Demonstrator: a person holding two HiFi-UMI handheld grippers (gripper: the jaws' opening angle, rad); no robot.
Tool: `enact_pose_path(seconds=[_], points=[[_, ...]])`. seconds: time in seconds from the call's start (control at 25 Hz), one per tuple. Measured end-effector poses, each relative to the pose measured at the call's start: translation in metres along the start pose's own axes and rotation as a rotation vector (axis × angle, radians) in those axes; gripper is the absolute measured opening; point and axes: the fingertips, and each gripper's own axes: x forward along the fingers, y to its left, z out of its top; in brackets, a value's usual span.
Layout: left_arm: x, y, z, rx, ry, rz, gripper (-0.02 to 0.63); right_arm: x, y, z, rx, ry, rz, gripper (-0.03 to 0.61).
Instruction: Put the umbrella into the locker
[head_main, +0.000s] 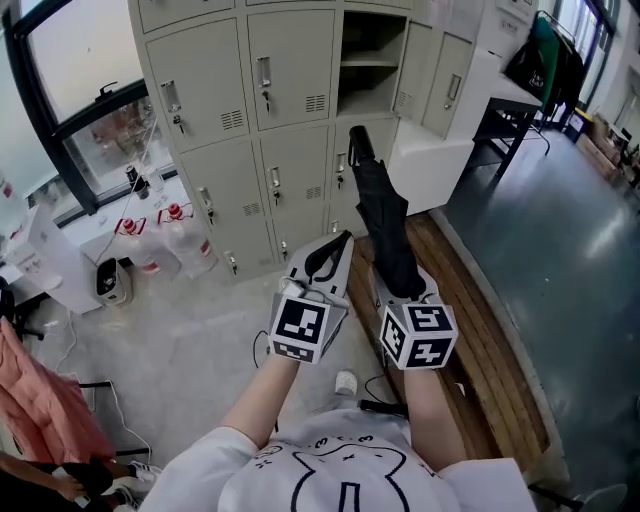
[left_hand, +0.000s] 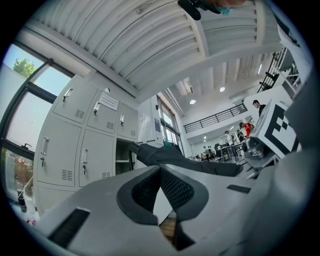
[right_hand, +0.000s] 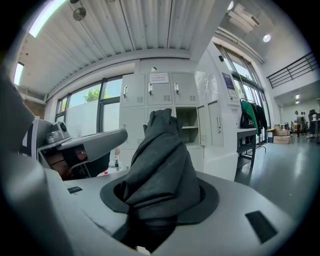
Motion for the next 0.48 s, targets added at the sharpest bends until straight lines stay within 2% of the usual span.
enact_pose_path(seconds=[0.24, 0.4, 0.48], points=[[0.079, 0.022, -0.01, -0.014, 0.02, 0.023, 0.017, 0.062, -0.049, 0.014, 0.004, 0.024, 0.035, 0.196], [0.125, 0.037, -0.009, -0.005, -0.008, 0.043, 0.017, 0.099, -0.081, 0.022, 0.014, 0.037, 0.047, 0.196], [0.143, 0.044, -0.015, -0.011, 0.004, 0.048, 0.017, 0.115, -0.094, 0.024, 0.019, 0.044, 0.05, 0.196]])
